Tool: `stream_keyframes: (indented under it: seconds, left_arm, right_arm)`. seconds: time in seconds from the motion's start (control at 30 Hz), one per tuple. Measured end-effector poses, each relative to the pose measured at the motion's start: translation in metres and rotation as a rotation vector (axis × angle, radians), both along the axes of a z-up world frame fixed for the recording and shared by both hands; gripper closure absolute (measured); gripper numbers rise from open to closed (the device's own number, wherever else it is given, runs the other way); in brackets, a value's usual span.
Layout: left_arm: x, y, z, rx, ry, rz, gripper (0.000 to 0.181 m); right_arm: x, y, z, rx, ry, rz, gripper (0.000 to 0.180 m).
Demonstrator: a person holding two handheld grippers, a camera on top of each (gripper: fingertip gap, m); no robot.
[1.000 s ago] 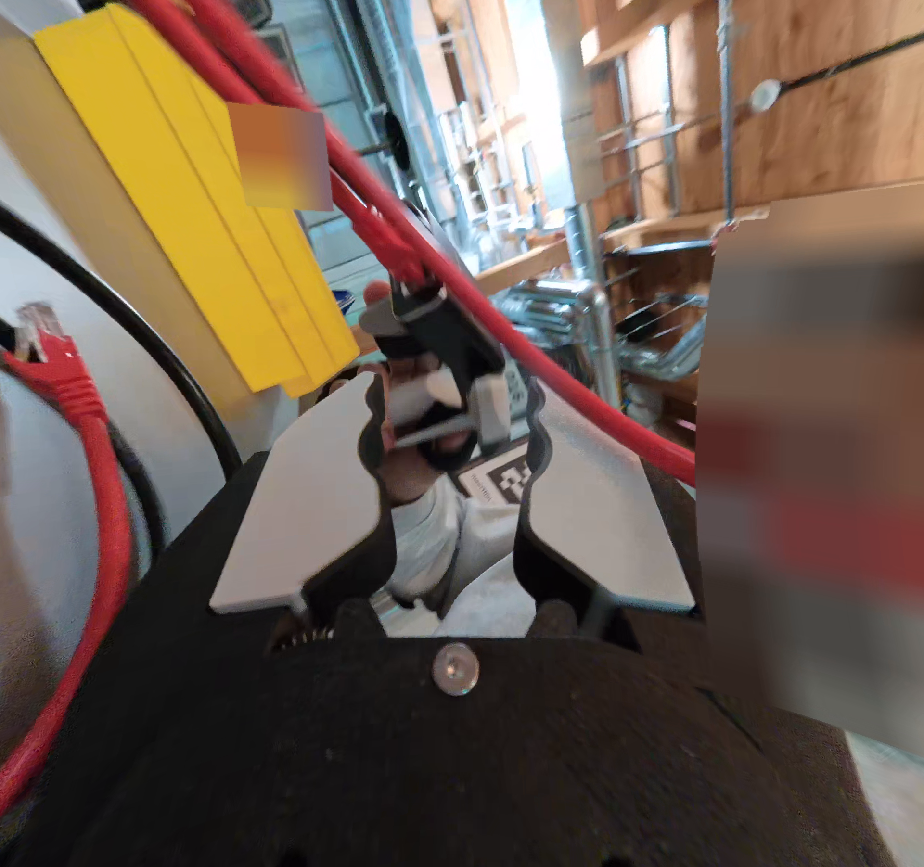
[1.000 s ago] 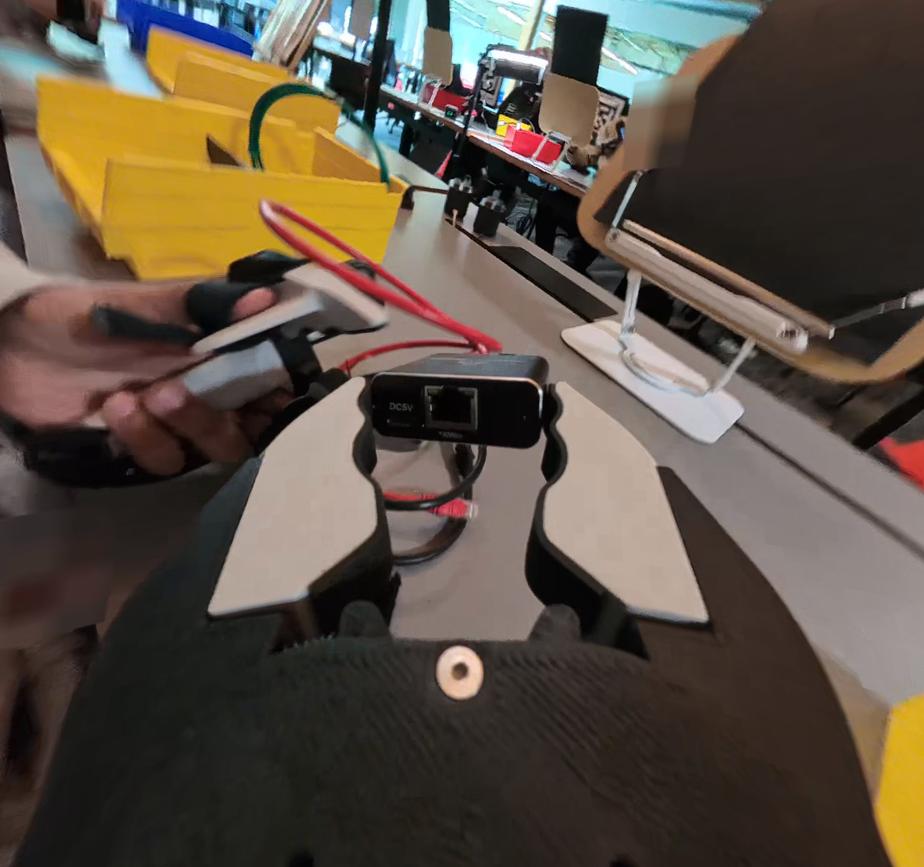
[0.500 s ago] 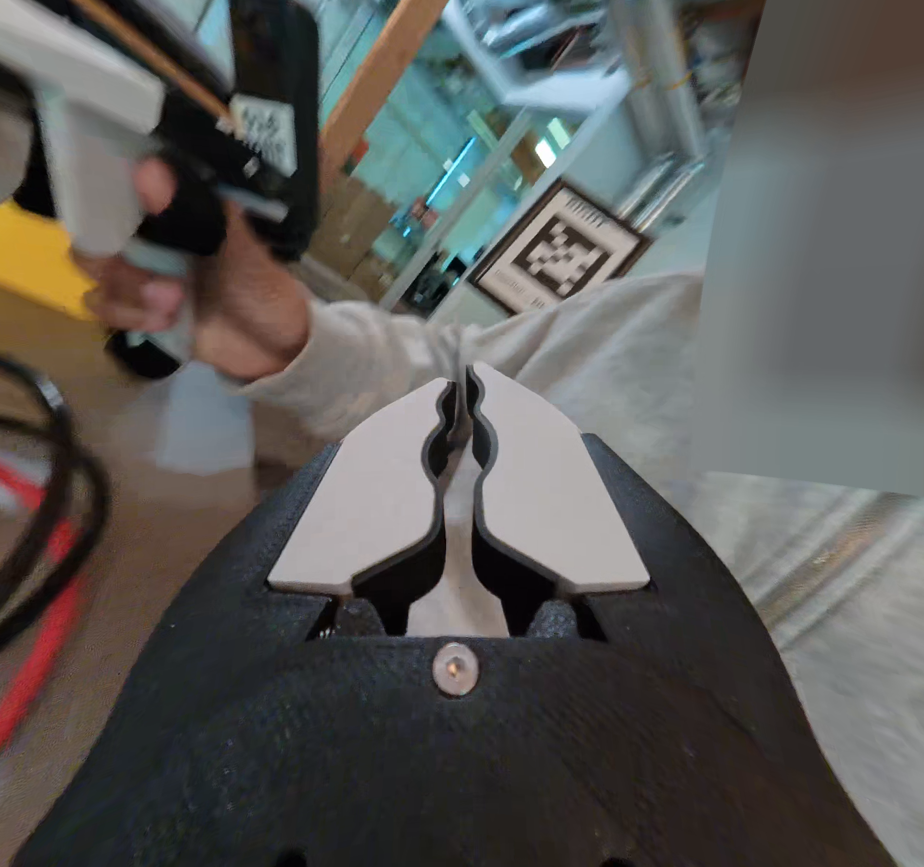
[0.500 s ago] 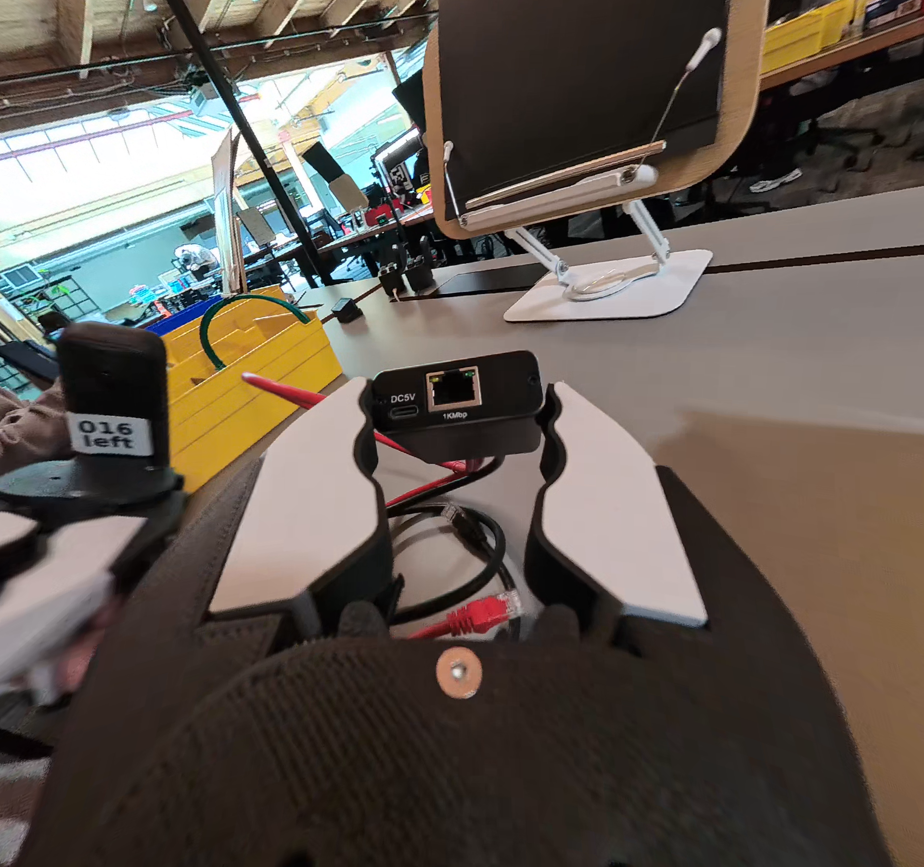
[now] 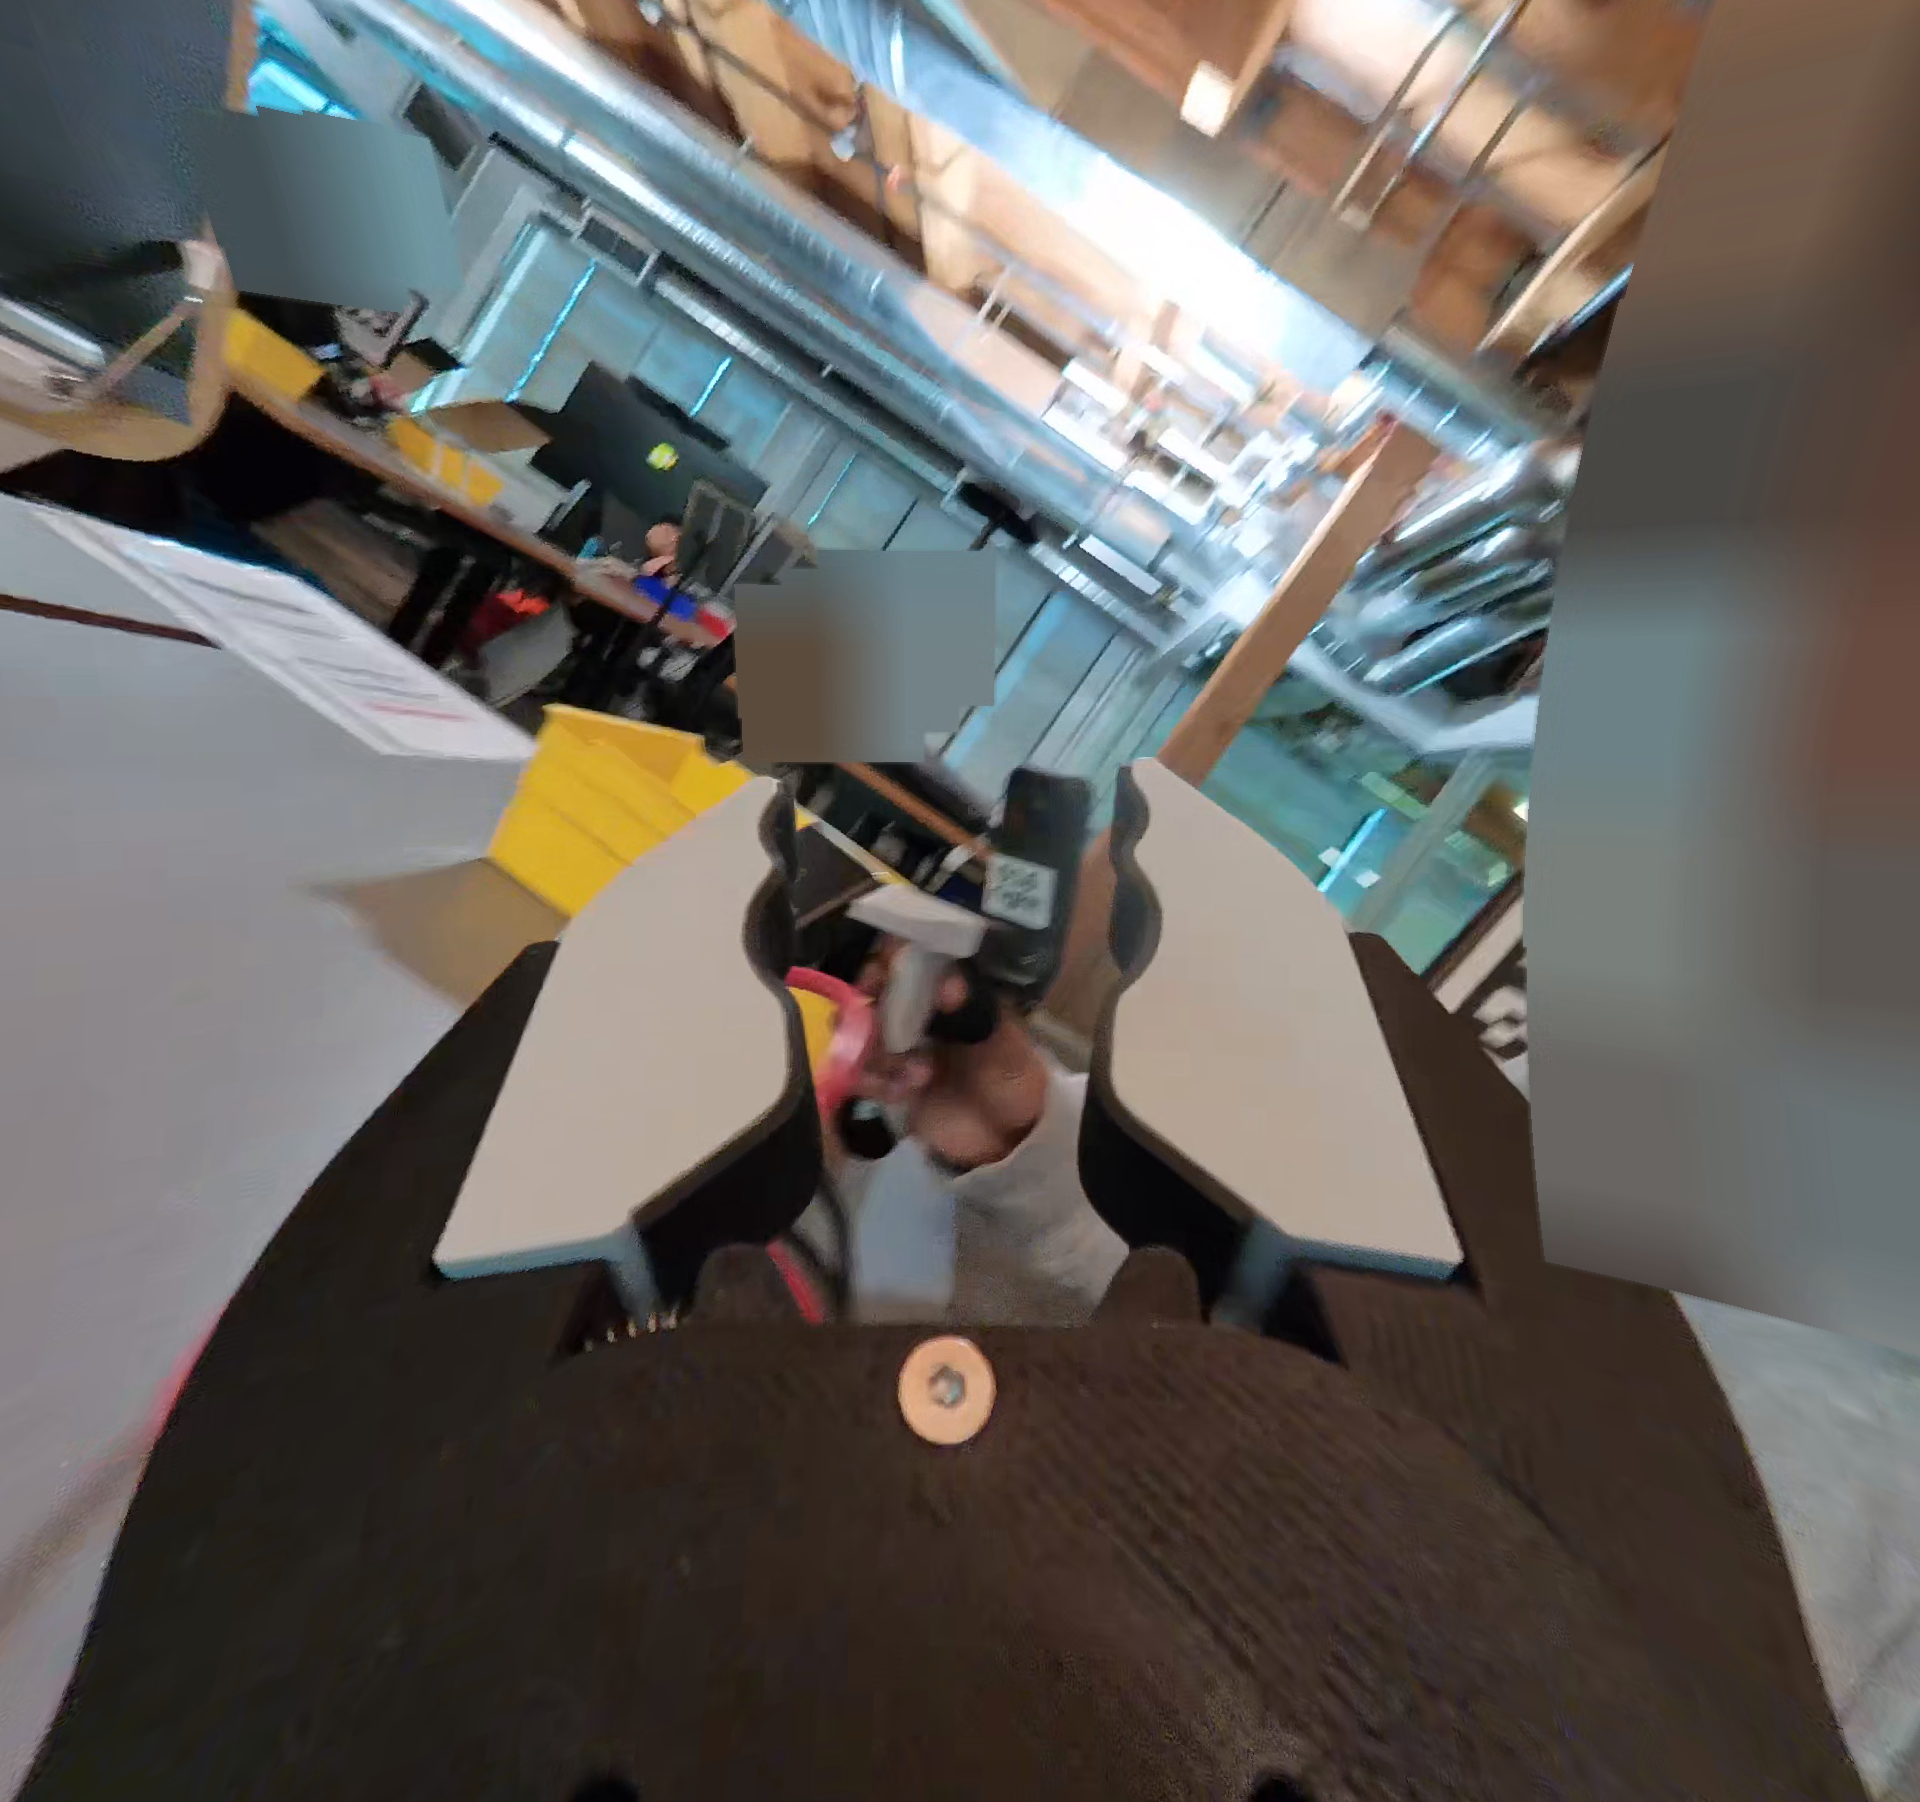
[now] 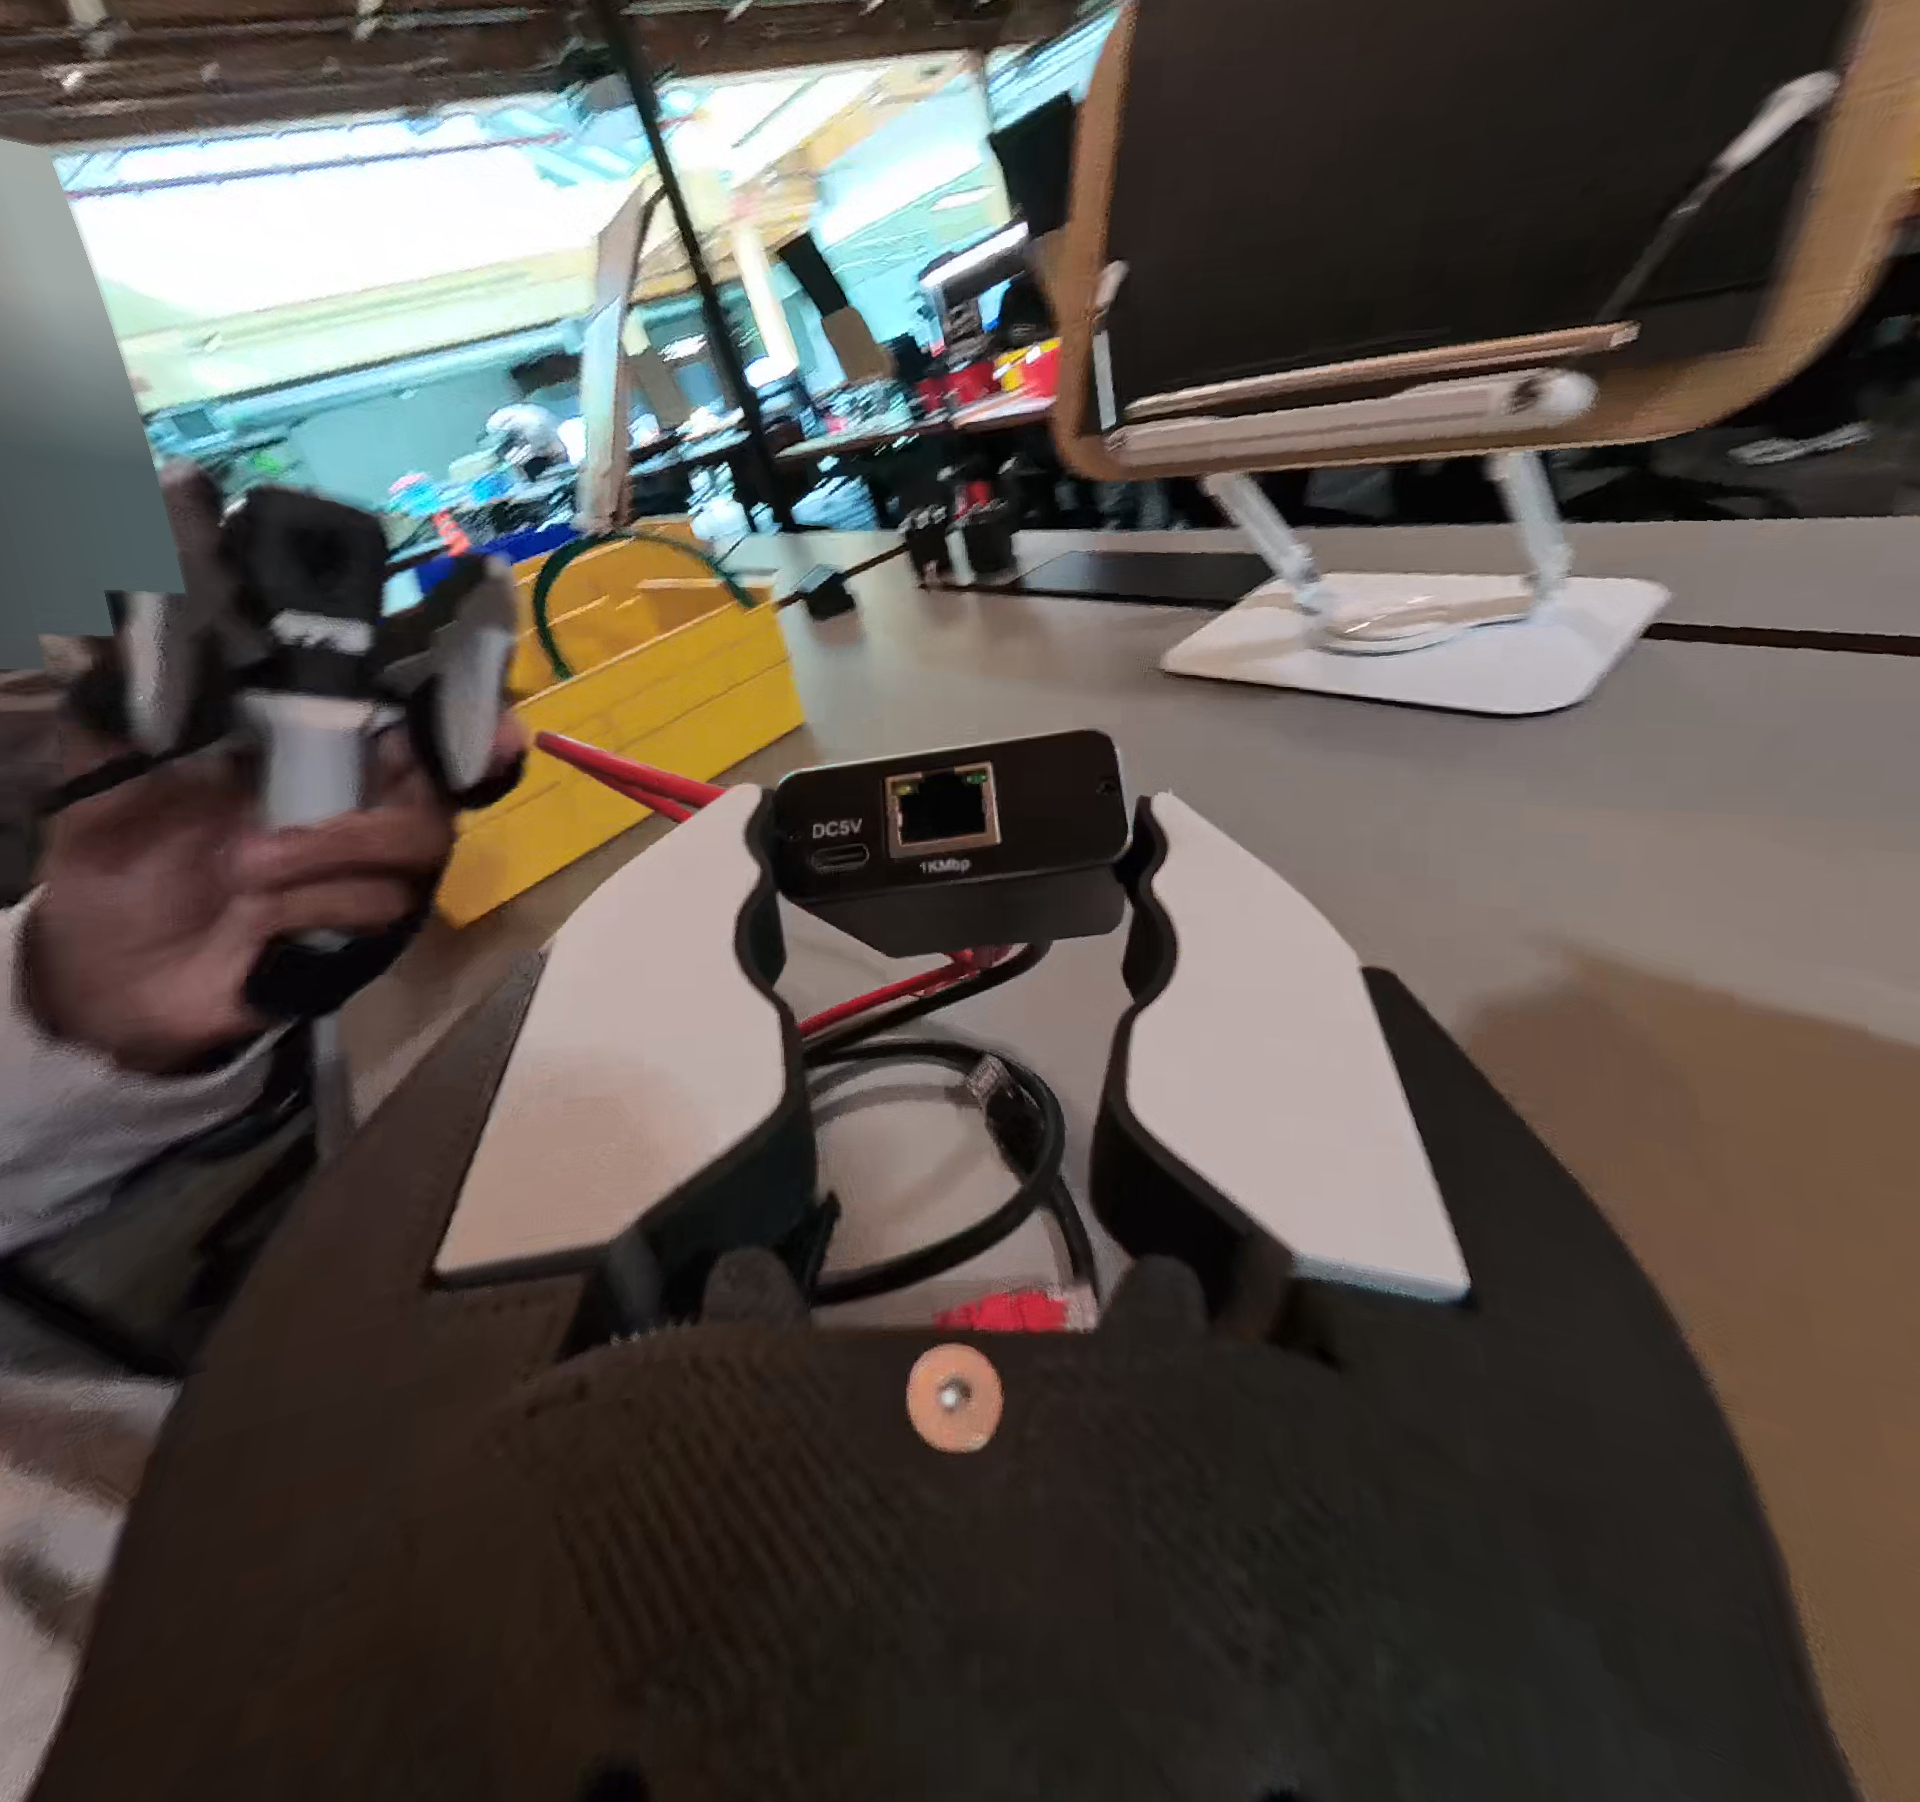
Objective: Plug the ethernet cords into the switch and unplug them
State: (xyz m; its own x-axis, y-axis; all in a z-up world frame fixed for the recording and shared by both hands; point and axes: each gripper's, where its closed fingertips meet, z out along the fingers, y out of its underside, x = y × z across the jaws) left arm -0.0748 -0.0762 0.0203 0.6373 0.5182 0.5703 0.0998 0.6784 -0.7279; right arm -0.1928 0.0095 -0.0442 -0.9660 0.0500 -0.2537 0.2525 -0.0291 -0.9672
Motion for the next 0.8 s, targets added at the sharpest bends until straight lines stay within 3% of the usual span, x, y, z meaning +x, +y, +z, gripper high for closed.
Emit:
stream_keyframes:
  seconds: [0.03,0.13,0.2,0.33,0.4,0.43,0.5,0.6,0.67,0.8]
  left_arm:
    - [-0.004,-0.006,-0.005,-0.061,-0.022,0.02,0.116]
    - [-0.013,-0.02,-0.02,-0.206,-0.09,0.078,0.122]
    - [-0.012,-0.022,-0.021,-0.142,-0.112,-0.012,0.131]
    - [-0.002,-0.007,-0.036,0.124,-0.294,-0.425,0.146]
    - [0.021,0.021,-0.044,0.192,-0.414,-0.751,0.141]
    - [0.026,0.031,-0.046,0.193,-0.433,-0.82,0.138]
    - [0.008,0.039,-0.057,0.081,-0.402,-0.654,0.132]
    - [-0.018,0.029,-0.065,-0.059,-0.317,-0.4,0.1]
    - [-0.022,0.027,-0.073,-0.044,-0.314,-0.383,0.091]
    - [-0.02,0.041,-0.081,0.142,-0.342,-0.51,0.092]
  right_arm:
    - [0.008,-0.002,0.001,-0.006,0.002,0.05,0.115]
    - [0.031,-0.005,0.008,-0.063,-0.009,0.216,0.115]
    - [0.04,-0.006,0.009,-0.072,-0.006,0.294,0.115]
    - [0.041,-0.008,0.013,-0.117,-0.067,0.377,0.115]
    - [0.036,-0.01,0.016,-0.147,-0.121,0.398,0.115]
    - [0.035,-0.011,0.017,-0.159,-0.142,0.412,0.115]
    - [0.037,-0.014,0.018,-0.173,-0.172,0.459,0.115]
    - [0.052,-0.018,0.026,-0.222,-0.227,0.58,0.115]
    - [0.065,-0.021,0.033,-0.254,-0.263,0.681,0.115]
    - [0.09,-0.037,0.039,-0.253,-0.283,0.836,0.116]
